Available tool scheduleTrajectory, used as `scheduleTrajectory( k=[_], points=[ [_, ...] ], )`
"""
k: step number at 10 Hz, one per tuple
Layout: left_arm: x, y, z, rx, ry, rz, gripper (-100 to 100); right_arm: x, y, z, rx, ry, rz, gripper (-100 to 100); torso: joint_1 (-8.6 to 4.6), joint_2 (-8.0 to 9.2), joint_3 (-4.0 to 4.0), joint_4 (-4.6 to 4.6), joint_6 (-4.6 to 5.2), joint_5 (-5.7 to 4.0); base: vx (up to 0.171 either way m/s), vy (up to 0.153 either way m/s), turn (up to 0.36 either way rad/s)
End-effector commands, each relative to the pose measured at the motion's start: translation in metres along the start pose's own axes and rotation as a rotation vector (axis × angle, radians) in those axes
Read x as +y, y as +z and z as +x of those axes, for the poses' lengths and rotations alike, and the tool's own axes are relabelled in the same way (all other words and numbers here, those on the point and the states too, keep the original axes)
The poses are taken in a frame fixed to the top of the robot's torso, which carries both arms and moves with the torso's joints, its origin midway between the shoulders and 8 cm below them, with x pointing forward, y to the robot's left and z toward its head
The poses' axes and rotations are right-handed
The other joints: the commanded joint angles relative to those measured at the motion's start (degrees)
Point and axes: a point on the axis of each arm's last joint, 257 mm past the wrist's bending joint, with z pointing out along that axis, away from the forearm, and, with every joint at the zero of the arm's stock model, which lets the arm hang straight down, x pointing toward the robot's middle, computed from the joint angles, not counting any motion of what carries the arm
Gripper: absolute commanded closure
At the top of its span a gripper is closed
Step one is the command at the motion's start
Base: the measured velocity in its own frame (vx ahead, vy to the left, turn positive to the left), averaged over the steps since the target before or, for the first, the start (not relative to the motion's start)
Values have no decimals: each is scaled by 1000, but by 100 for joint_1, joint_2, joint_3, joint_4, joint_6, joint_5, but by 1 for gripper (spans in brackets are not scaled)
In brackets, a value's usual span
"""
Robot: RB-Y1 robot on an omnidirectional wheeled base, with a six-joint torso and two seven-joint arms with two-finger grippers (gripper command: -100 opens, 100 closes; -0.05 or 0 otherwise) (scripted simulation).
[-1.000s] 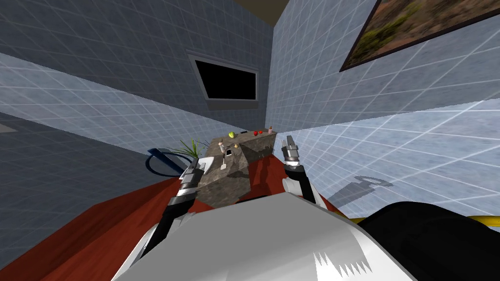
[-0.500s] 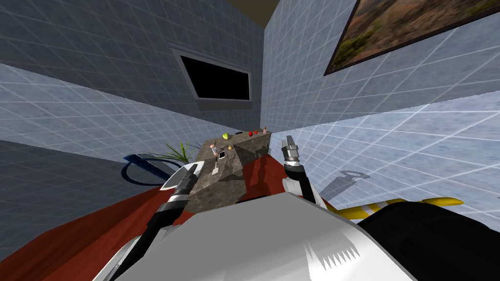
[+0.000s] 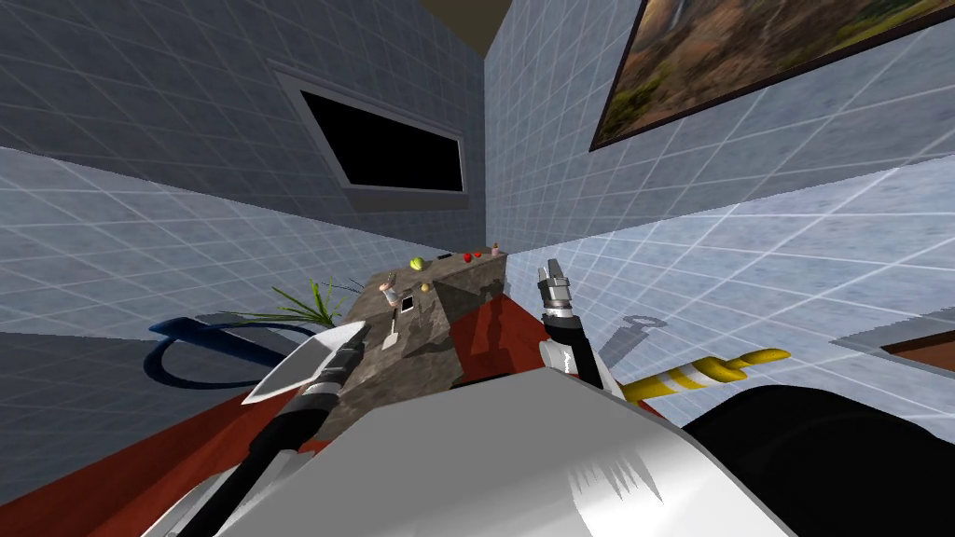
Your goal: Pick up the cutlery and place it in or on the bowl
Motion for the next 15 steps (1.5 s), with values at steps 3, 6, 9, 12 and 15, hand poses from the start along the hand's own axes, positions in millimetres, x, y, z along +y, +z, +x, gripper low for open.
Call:
scheduleTrajectory(
  k=[3,6,9,12,15],
  points=[
    [53,-11,-23,29,87,-155,-100,0,0,0,0,0,0,0,13,2,0,0,0,3,47,-79,-150],
    [88,-21,-39,50,147,-266,-100,0,0,0,0,0,0,0,16,5,2,1,0,3,42,-68,-149],
    [120,-31,-56,75,209,-370,-100,0,0,0,0,0,0,0,12,4,2,0,-4,2,45,-69,-158],
    [150,-44,-70,97,261,-471,-100,0,0,0,0,0,0,0,11,3,1,0,-1,2,46,-59,-195],
    [191,-66,-90,128,334,-611,-100,0,0,0,0,0,0,0,16,9,5,2,0,4,38,-56,-216]
  ],
)
